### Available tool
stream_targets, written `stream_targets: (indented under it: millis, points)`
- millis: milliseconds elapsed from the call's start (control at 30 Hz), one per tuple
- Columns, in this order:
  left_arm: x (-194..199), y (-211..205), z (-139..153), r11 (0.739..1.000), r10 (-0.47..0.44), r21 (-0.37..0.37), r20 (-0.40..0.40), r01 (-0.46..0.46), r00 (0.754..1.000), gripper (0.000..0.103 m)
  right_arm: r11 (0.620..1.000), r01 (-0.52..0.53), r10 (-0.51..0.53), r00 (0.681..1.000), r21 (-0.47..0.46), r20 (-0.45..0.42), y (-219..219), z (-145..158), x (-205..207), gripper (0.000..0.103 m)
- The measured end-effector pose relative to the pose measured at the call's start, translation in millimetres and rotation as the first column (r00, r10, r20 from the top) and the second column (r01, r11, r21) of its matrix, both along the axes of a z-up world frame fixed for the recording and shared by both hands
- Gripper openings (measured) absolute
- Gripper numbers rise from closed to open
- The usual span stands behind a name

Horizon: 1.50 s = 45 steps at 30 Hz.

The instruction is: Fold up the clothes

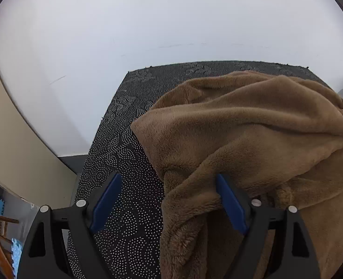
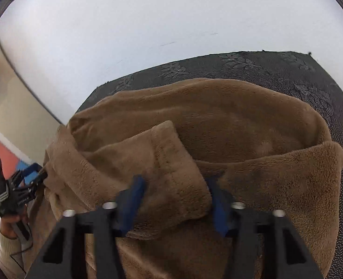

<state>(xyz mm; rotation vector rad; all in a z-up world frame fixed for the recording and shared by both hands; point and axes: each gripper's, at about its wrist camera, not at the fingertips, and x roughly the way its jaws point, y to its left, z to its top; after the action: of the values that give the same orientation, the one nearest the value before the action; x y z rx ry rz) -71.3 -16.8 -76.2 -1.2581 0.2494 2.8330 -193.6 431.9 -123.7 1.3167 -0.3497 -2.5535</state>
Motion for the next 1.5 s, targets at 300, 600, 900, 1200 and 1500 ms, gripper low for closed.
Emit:
stream_targets:
  millis: [300,600,900,1200,1500]
  points:
    - [4,-15,1,0.999,0.043,0.03,-0.006,-0.043,0.999,0.096,0.976,0.044,-0.078,0.985,-0.215,-0.152,15,55,59,0.027]
    - [7,-18,-5,1.0,0.013,-0.017,0.015,-0.013,1.0,0.096,0.986,0.165,-0.166,0.985,-0.03,-0.049,-5,22,122,0.028]
    - [23,-23,1,0.998,-0.016,-0.06,0.004,0.016,1.0,0.097,0.977,0.193,-0.2,0.977,-0.092,-0.077,13,26,134,0.079]
    - [25,-26,0,0.998,-0.016,-0.068,0.006,0.017,1.0,0.097,0.966,0.18,-0.179,0.984,-0.186,0.022,24,15,72,0.079]
    - [23,-34,-3,1.0,-0.005,-0.03,0.006,0.005,1.0,0.101,0.987,0.158,-0.157,0.984,0.005,-0.087,2,41,51,0.024]
